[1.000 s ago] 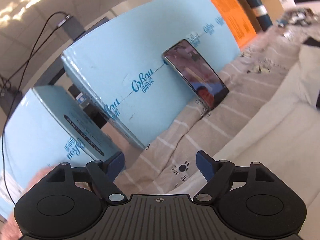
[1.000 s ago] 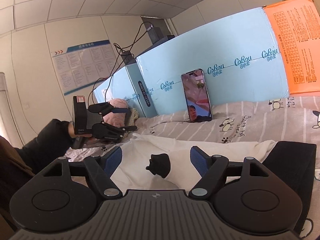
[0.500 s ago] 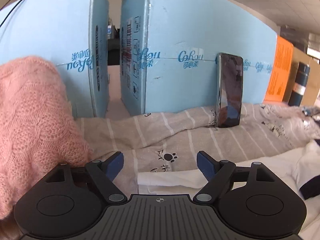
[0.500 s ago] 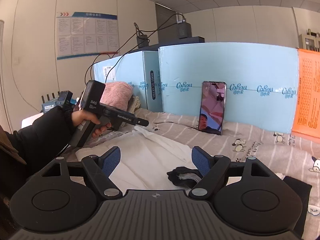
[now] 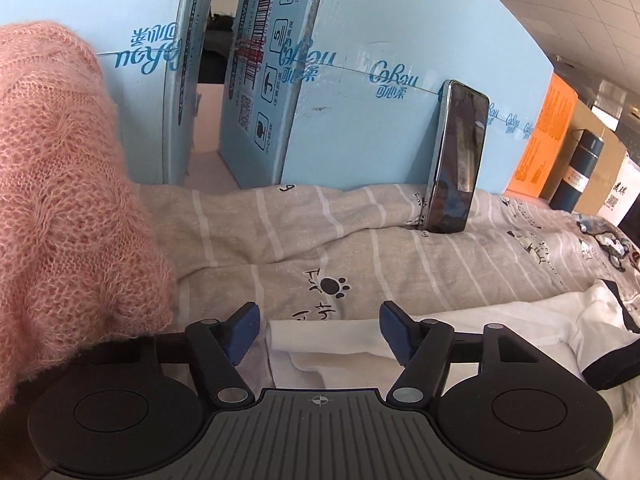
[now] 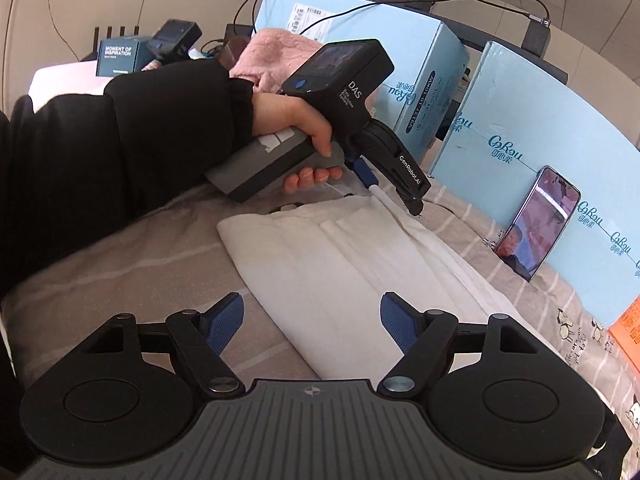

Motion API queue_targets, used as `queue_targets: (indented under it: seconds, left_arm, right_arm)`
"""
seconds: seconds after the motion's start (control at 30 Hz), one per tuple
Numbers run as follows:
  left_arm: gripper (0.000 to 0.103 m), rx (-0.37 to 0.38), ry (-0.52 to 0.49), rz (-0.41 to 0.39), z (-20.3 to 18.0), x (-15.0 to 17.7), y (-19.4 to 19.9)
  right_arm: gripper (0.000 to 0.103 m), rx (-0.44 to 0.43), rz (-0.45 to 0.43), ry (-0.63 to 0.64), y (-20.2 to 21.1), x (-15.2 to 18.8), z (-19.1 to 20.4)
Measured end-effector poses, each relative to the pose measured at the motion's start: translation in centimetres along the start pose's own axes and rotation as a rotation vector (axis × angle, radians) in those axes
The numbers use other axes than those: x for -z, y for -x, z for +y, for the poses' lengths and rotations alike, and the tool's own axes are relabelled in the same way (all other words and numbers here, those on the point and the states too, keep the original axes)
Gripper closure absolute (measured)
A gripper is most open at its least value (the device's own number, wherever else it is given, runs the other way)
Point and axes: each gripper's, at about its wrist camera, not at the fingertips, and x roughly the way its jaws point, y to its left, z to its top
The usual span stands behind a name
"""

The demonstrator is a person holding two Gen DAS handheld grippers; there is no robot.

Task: Fold clothes

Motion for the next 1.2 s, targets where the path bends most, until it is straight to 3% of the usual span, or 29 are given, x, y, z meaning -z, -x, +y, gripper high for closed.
queue_targets:
  seconds: [0.1,0.27,0.33,0.4,0.43,0.47,0.57,0.63,0.67,0.83,1.0,1.2]
  left_arm:
    - [0.062,-0.038,-0.015,0.002,0.1,0.1,0.0]
    - [0.056,-0.099,-0.074,0.011,-0.6,0.3,0.0]
    - [0.049,-0.089,-0.097,0.009,-0.9,0.5,-0.2]
    - [0.05,-0.072,-0.104,0.0,-1.0,0.6,-0.1]
    - [0.055,-0.063,-0.108,-0.005,-1.1,0.7,-0.1]
    - [0.069,-0.042,-0.111,-0.008,-1.1,0.7,-0.1]
    - [0.09,-0.003,-0.11,-0.023,-1.2,0.7,0.2]
    - [0.091,0.005,-0.104,-0.05,-1.2,0.6,0.6]
    - [0.092,0.005,-0.102,-0.07,-1.3,0.4,1.0]
    - [0.093,-0.023,-0.15,-0.183,-3.3,-0.3,3.5]
    - [0.093,-0.104,-0.223,-0.287,-7.6,-2.0,5.9]
    - [0.093,-0.103,-0.372,-0.387,-17.2,-5.0,8.1]
  right_arm:
    - [0.029,0.023,0.005,0.041,-1.2,-0.2,1.5]
    - [0.029,0.083,-0.016,0.079,-2.9,-1.0,3.1]
    - [0.029,0.112,-0.021,0.077,-3.7,-1.4,3.3]
    - [0.029,0.131,-0.02,0.081,-4.4,-1.9,3.4]
    - [0.03,0.138,-0.021,0.087,-4.7,-2.1,3.6]
    - [0.031,0.142,-0.024,0.097,-5.0,-2.3,3.8]
    - [0.056,0.128,-0.026,0.128,-5.9,-2.8,4.4]
    - [0.087,0.11,-0.025,0.124,-6.3,-3.0,4.5]
    - [0.091,0.106,-0.028,0.104,-6.4,-3.1,4.3]
    - [0.094,0.155,-0.151,0.009,-3.9,-3.0,2.9]
    - [0.094,0.219,-0.279,-0.084,-0.5,-2.1,0.7]
    - [0.095,0.302,-0.45,-0.209,4.5,-0.7,-2.3]
